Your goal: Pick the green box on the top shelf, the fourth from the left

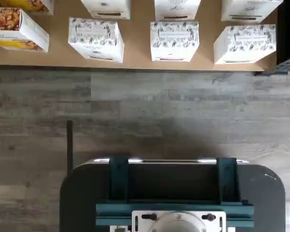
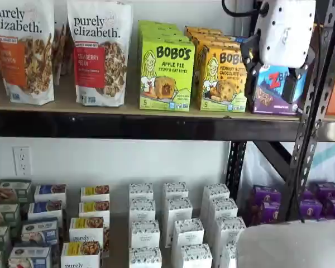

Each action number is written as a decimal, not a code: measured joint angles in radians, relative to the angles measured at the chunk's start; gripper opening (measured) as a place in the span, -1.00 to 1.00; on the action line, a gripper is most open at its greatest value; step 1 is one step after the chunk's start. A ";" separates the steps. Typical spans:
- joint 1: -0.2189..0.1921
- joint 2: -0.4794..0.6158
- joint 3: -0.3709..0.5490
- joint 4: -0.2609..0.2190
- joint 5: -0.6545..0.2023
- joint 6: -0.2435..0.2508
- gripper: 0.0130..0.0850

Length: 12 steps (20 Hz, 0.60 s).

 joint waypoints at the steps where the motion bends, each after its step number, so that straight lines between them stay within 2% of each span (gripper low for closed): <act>1: -0.019 0.003 -0.003 0.020 0.006 -0.009 1.00; 3: -0.036 0.003 -0.003 0.040 0.007 -0.018 1.00; 6: -0.033 0.003 -0.003 0.040 0.007 -0.016 1.00; 12: 0.033 0.003 0.000 0.002 -0.003 0.032 1.00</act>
